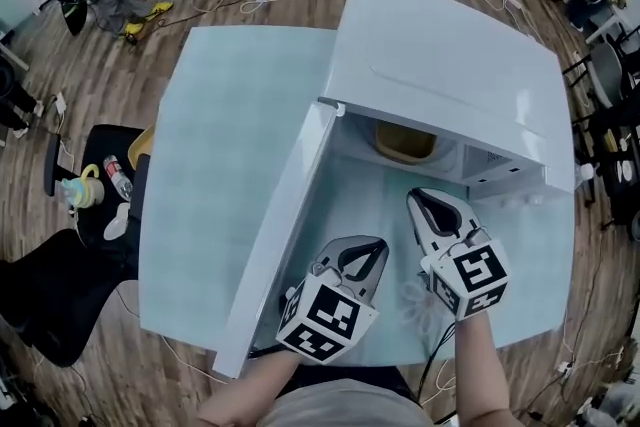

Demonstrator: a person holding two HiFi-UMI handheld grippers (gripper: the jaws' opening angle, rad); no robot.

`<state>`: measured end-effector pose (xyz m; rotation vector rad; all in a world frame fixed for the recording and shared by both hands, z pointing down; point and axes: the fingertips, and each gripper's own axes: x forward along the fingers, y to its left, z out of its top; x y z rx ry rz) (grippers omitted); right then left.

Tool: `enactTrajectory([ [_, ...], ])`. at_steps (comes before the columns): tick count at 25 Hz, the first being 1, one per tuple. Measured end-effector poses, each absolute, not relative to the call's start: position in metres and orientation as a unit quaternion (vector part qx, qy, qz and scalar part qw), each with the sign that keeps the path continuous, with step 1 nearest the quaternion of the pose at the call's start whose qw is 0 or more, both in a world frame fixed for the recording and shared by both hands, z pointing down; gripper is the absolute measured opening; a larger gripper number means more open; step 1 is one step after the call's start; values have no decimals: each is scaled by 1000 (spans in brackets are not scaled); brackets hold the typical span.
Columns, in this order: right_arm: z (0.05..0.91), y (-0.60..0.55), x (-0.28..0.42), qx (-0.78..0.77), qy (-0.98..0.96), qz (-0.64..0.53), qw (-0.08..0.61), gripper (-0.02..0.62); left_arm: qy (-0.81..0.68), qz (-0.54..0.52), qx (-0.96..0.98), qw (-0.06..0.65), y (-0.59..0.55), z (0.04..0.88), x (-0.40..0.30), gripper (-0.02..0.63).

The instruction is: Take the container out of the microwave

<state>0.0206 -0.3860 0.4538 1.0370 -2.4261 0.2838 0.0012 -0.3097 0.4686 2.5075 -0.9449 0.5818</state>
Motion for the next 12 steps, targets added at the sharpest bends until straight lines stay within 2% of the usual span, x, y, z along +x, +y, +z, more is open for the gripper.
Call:
enactTrajectory([
  [7, 454, -417, 15, 396, -882, 75, 243, 14, -337, 196, 897, 210, -317, 472, -4, 14],
  [9, 459, -423, 12, 391, -882, 75, 251, 30, -336, 195, 896, 215, -316, 472, -4, 14],
  [12, 466, -435, 10, 385, -881, 68, 266, 90, -331, 196, 899, 212, -316, 473, 0, 14],
])
